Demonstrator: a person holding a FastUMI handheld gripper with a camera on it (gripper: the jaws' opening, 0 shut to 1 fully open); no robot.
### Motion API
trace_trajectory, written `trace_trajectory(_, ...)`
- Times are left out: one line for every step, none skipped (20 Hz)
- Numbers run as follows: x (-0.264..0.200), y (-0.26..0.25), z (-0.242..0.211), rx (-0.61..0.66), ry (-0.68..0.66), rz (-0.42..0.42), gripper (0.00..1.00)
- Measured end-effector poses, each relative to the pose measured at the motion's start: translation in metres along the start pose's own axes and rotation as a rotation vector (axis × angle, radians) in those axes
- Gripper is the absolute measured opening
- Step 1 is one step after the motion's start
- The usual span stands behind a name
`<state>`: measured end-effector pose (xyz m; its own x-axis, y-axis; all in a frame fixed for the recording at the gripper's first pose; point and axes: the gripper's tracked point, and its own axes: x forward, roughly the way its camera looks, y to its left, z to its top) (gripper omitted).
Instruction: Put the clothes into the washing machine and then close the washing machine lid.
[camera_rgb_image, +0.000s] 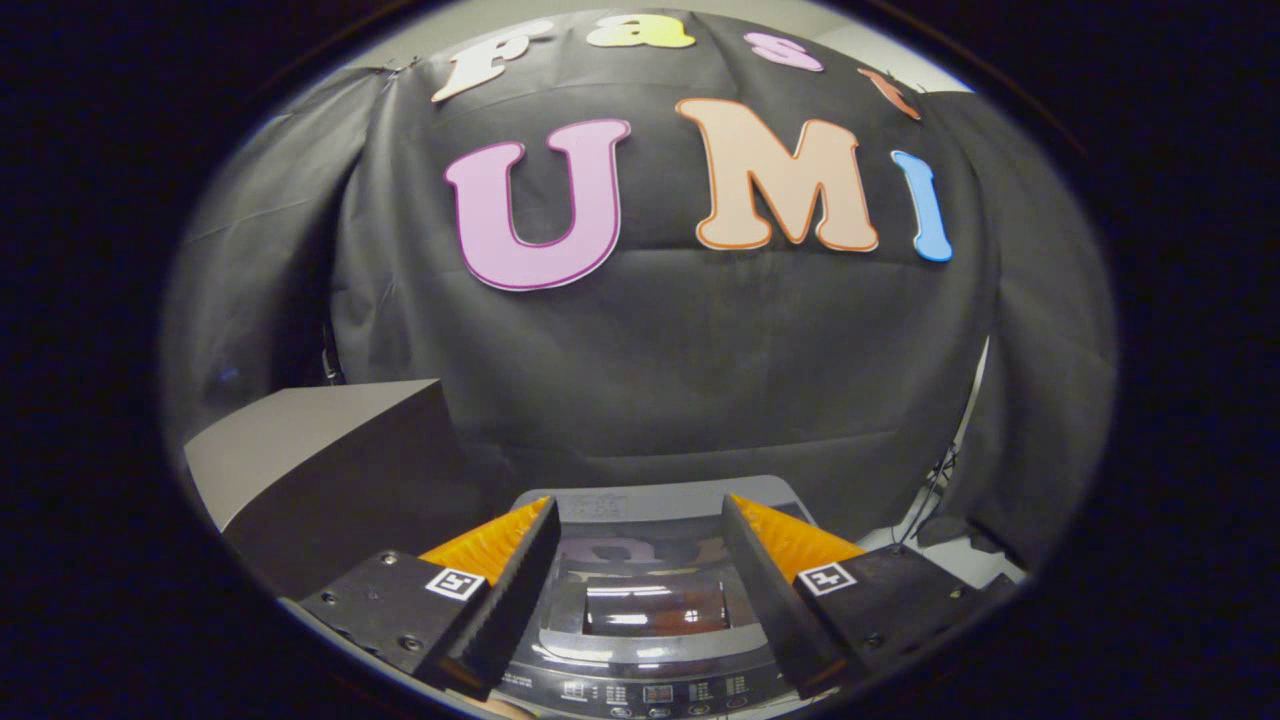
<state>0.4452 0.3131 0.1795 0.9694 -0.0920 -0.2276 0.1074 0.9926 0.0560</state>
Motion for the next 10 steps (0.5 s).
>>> trace_trajectory(-0.002, -0.003, 0.000, -0.002, -0.009, -0.003, 0.98)
trace_trajectory(-0.003, -0.006, 0.002, -0.008, -0.022, -0.006, 0.98)
trace_trajectory(-0.003, -0.009, 0.003, -0.018, -0.037, -0.007, 0.98)
trace_trajectory(-0.005, -0.014, 0.005, -0.031, -0.053, -0.011, 0.98)
trace_trajectory(-0.006, -0.018, 0.007, -0.045, -0.069, -0.015, 0.98)
trace_trajectory(-0.008, -0.021, 0.009, -0.057, -0.088, -0.016, 0.98)
trace_trajectory(-0.009, -0.024, 0.011, -0.068, -0.108, -0.012, 0.98)
trace_trajectory(-0.012, -0.027, 0.014, -0.080, -0.128, -0.013, 0.98)
trace_trajectory(-0.013, -0.031, 0.016, -0.094, -0.146, -0.021, 0.98)
trace_trajectory(-0.016, -0.034, 0.017, -0.112, -0.164, -0.026, 0.98)
